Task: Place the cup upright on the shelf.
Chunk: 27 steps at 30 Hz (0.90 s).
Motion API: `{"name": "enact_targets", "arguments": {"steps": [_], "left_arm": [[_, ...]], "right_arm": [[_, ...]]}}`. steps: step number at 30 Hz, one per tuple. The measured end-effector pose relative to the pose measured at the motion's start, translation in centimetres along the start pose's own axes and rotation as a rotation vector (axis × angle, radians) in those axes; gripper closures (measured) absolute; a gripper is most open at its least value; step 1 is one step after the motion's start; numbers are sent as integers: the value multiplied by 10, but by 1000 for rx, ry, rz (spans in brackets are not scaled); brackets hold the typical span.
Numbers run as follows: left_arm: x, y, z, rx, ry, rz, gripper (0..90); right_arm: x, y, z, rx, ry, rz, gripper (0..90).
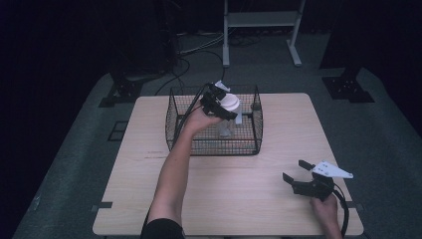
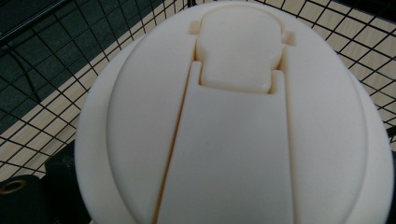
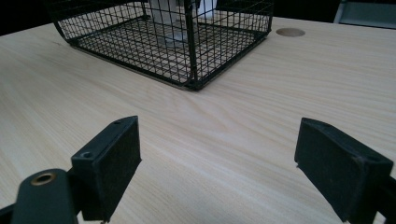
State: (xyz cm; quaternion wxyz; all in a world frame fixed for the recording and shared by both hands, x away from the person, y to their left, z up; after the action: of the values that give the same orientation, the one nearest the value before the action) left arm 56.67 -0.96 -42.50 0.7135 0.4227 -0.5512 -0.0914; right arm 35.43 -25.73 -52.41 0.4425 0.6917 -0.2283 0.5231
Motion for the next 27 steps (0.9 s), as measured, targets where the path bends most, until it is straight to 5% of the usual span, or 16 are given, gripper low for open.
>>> {"name": "enact_targets", "arguments": {"steps": [10, 27], "left_arm": [[-1, 2, 3, 0, -3, 2, 0], [-6, 33, 5, 9, -17, 53, 0]], "right_arm": [[-1, -1, -1, -3, 11, -9, 135], [-2, -1, -3, -5, 19, -21, 135]]}}
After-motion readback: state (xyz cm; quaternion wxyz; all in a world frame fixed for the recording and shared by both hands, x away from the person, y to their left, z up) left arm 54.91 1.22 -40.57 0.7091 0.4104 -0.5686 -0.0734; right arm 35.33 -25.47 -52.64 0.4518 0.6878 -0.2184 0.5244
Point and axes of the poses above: each handheld gripper's, and its own axes: y roughly backward along the jaws, x roughly out of its top, z roughly to its right, the point moved 8 cm from there along -y, roughly forward along the jaws, and after that the axes turned 4 degrees about -x, right-handed, at the moved point
